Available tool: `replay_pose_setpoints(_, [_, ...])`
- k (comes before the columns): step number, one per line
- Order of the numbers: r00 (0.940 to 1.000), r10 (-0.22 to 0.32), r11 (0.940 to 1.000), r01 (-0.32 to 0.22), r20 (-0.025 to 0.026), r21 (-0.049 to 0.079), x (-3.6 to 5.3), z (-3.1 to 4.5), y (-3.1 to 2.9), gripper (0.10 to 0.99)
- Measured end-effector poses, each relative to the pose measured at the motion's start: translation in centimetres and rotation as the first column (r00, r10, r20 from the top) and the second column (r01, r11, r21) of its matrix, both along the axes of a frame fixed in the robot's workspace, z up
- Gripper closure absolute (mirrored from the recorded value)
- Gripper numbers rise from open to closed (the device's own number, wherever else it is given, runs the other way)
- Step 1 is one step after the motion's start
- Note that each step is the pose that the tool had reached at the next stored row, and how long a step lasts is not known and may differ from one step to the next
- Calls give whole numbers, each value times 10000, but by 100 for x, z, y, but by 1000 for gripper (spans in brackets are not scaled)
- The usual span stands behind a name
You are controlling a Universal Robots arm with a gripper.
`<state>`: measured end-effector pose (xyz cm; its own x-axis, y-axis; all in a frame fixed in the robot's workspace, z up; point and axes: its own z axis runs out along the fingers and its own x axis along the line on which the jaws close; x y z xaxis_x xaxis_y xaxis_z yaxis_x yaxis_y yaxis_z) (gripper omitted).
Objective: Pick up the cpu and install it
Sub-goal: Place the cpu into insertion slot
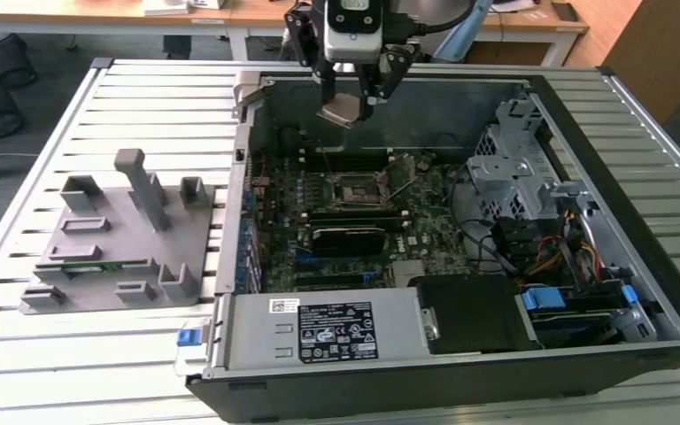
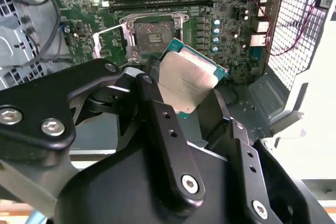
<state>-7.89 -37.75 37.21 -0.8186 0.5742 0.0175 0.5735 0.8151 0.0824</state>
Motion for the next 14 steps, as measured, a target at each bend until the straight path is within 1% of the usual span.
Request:
replay_pose_setpoints(3, [9987, -516, 9987, 516, 0, 0, 0, -5, 0, 557])
replay_pose_setpoints(7, [9927, -1204, 9927, 1204, 0, 0, 0, -12, 0, 557])
replay_pose_setpoints(11, [9824, -1867, 9824, 1867, 0, -1, 0, -18, 0, 557])
replay_pose_setpoints(14, [9716, -2365, 9716, 2365, 0, 0, 0, -23, 0, 557])
